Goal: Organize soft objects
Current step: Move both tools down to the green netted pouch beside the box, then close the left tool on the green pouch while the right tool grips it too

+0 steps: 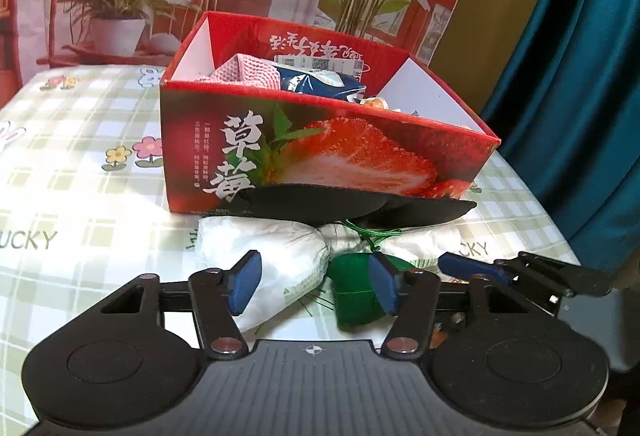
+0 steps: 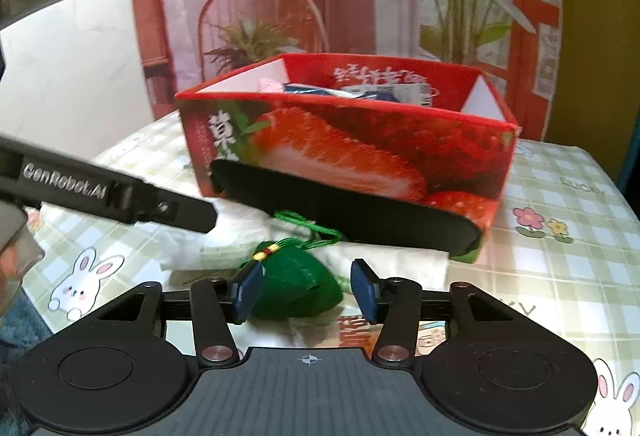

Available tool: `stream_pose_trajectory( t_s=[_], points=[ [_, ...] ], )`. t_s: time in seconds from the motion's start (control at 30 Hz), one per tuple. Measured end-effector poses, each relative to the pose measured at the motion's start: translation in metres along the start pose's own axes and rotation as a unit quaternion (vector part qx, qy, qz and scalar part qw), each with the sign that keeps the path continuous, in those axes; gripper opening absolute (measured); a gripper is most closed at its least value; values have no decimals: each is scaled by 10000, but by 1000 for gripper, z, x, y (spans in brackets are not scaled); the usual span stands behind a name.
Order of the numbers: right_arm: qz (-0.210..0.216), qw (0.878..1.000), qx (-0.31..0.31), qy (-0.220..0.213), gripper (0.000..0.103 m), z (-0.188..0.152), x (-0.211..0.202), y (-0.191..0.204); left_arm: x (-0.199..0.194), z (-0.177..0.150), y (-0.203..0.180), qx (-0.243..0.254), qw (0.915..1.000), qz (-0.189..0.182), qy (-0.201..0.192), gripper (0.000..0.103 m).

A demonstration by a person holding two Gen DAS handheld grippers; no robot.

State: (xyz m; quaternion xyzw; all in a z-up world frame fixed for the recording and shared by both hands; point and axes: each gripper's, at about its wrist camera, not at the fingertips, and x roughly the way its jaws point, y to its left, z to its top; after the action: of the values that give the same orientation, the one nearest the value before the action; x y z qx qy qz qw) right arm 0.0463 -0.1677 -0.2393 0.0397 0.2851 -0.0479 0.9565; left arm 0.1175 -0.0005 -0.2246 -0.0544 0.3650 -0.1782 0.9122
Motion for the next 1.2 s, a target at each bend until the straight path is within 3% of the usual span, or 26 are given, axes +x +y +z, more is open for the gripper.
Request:
stream_pose_trajectory(
  t_s=[0.13,0.43,0.57,1.0,1.2],
  points=[
    [55,9998,-149,79,53,-3,7,3,3,-5,2,-105,9999,-95,34,59],
    [138,9995,-226,168,54,-8,17,4,21,-11,2,-370,9969,-678,177,55],
    [204,9990,-344,191,53,-7,25,7,31,-13,-2,-311,9968,-707,224,55],
    [567,9970,-474,208,52,-11,28,13,46,-26,14,-826,9892,-1075,556,56],
    [676,9963,-486,215,52,-12,27,15,43,-28,13,-672,9910,-1035,523,56]
  ],
)
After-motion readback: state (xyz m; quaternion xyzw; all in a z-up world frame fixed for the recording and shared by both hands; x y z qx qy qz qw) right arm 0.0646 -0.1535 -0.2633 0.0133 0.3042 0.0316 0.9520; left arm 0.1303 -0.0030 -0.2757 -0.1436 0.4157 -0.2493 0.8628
